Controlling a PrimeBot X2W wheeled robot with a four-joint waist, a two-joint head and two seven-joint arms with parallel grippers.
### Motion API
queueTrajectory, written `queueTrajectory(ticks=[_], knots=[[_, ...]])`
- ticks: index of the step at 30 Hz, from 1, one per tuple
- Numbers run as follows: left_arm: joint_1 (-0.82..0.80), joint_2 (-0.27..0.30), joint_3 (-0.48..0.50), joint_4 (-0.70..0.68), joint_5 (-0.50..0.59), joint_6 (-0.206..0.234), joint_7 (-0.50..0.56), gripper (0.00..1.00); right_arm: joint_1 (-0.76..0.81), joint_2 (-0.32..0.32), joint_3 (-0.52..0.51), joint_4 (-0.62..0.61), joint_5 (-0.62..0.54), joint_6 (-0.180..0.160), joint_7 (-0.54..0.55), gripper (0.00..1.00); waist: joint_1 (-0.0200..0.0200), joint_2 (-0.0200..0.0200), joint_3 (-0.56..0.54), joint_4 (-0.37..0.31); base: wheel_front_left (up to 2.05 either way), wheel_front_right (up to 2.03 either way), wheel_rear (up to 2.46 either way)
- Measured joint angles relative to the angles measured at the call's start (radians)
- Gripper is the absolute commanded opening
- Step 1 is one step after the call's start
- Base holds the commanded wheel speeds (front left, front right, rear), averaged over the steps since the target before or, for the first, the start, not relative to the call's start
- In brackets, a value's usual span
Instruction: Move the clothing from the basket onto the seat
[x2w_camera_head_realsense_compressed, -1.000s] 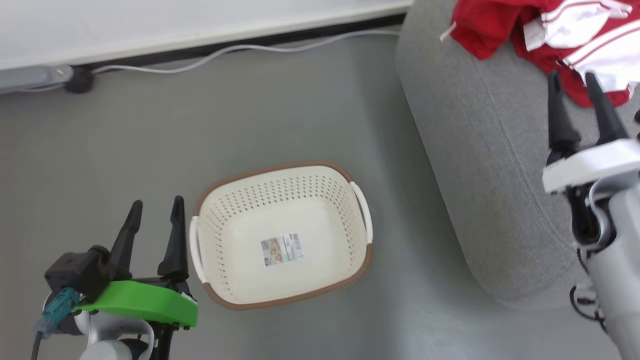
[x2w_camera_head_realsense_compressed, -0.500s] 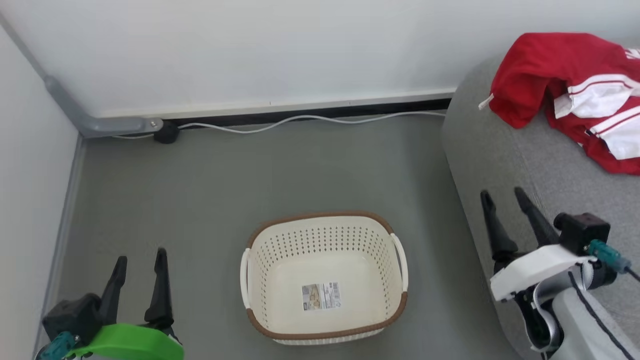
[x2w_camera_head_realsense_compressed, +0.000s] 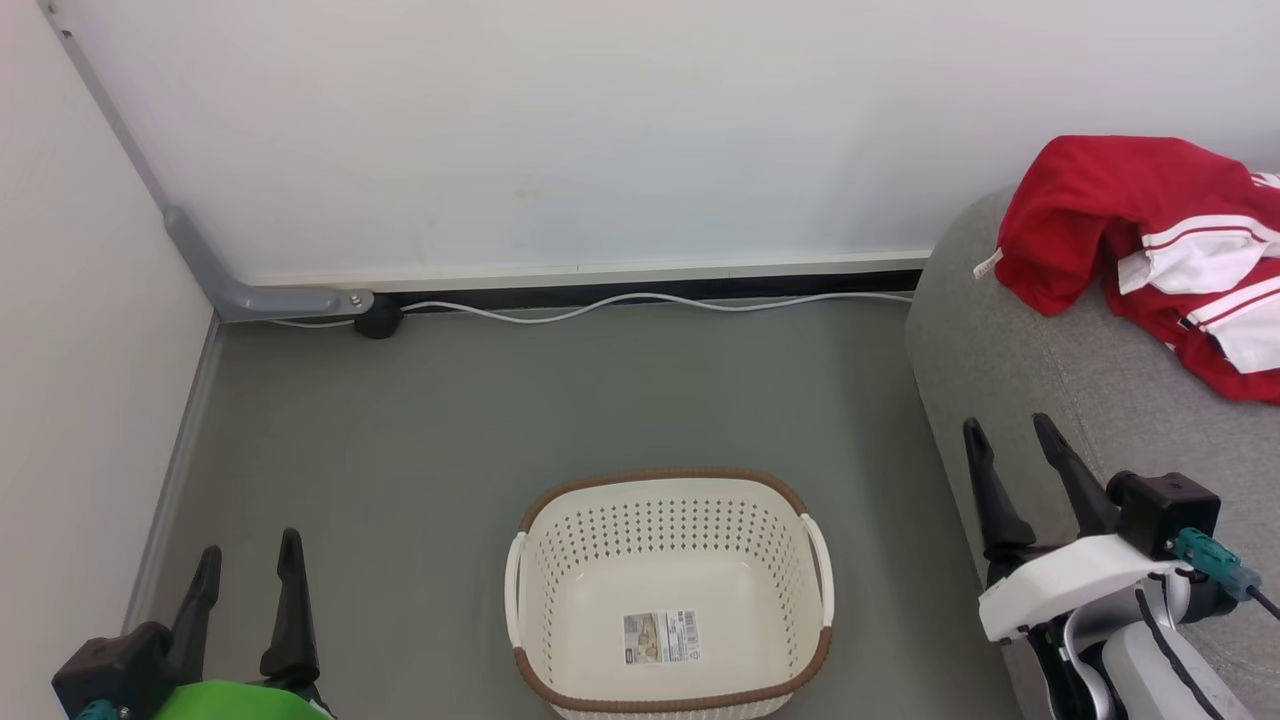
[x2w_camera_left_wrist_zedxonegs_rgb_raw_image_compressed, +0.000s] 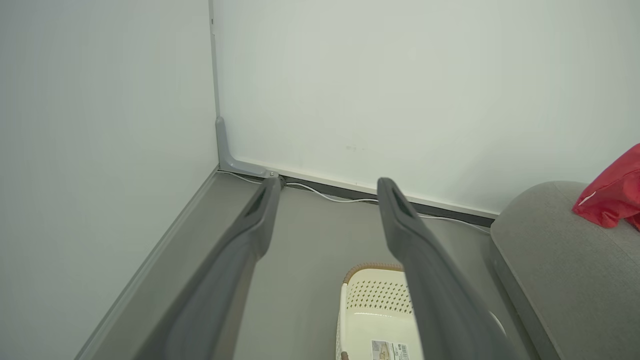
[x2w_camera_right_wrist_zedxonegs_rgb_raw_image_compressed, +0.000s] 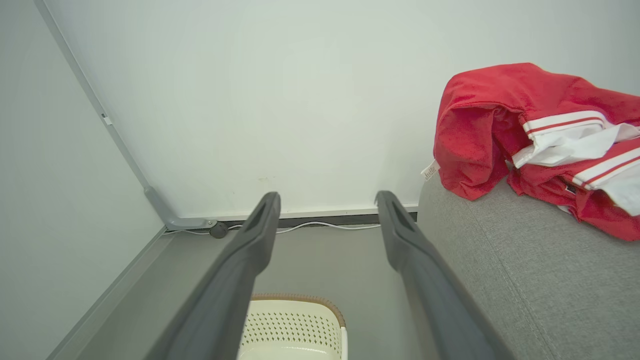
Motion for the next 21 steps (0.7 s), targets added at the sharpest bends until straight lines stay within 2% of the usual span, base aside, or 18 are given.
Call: queueTrajectory(ticks=[8, 9, 15, 21], knots=[[0.0, 0.001, 0.009, -0.003, -0.002, 0.0, -0.003, 1.0, 0.017, 0.0, -0.019, -0.041, -0.01, -0.017, 0.0, 1.0, 0.0, 0.0, 0.009, -0.012, 0.0, 0.0, 0.0], [0.0, 0.002, 0.007, -0.004, -0.007, 0.0, -0.006, 0.0, 0.019, 0.002, -0.022, -0.047, -0.011, -0.018, 0.0, 0.0, 0.0, 0.0, 0.008, -0.014, 0.0, 0.0, 0.0], [0.002, -0.035, -0.014, 0.05, -0.016, 0.0, -0.004, 0.0, 0.062, 0.027, -0.016, 0.003, -0.002, -0.015, 0.002, 0.0, 0.0001, 0.0, 0.009, -0.016, 0.0, 0.0, 0.0], [0.002, -0.04, -0.011, 0.051, -0.076, -0.002, 0.002, 0.0, 0.061, 0.031, -0.035, 0.003, 0.059, -0.006, 0.019, 0.0, 0.0, 0.0, 0.011, -0.016, 0.0, 0.0, 0.0]])
